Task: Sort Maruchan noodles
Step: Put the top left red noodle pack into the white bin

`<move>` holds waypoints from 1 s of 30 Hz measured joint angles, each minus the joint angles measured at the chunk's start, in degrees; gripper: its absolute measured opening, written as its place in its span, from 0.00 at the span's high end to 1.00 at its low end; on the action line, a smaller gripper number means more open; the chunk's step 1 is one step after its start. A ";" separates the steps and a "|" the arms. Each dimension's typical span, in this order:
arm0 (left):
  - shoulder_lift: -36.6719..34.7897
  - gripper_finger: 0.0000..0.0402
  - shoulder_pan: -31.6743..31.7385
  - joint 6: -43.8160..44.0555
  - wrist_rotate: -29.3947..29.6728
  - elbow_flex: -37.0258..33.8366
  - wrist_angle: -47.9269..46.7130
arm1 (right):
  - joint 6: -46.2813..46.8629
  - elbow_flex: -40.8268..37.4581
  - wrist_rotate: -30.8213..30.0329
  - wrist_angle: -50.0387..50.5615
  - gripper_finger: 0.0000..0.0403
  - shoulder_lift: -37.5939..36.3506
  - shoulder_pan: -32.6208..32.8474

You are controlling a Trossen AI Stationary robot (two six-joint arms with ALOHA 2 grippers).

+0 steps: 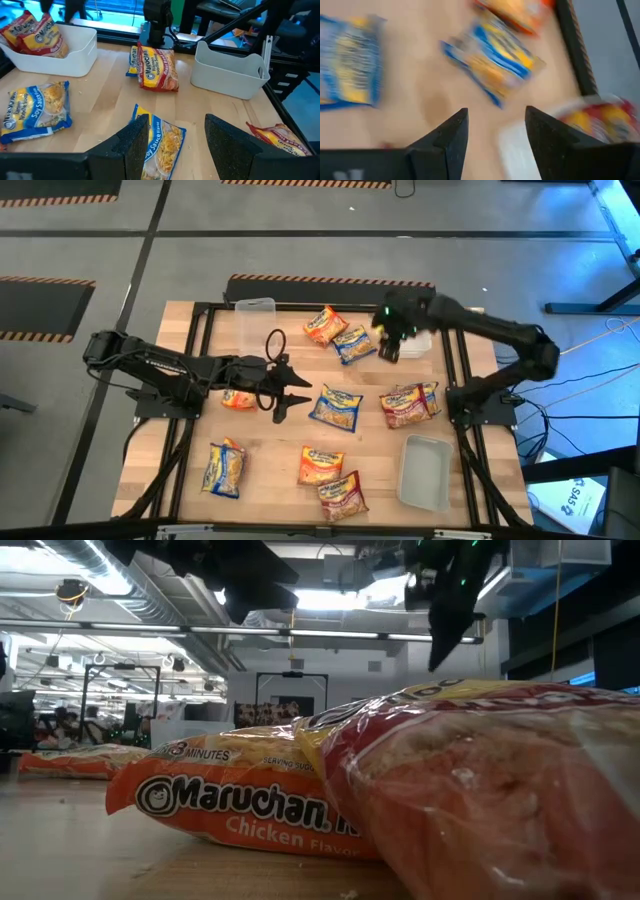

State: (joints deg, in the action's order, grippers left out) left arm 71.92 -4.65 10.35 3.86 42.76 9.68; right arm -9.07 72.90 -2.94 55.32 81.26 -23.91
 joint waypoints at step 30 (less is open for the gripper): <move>16.96 0.54 -9.81 4.26 3.50 0.15 11.14 | 24.32 -28.87 3.13 -53.23 0.51 -1.00 41.95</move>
State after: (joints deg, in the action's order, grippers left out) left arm 88.88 -14.46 14.61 7.35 42.92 20.82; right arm 15.25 44.03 0.19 2.09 80.26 18.03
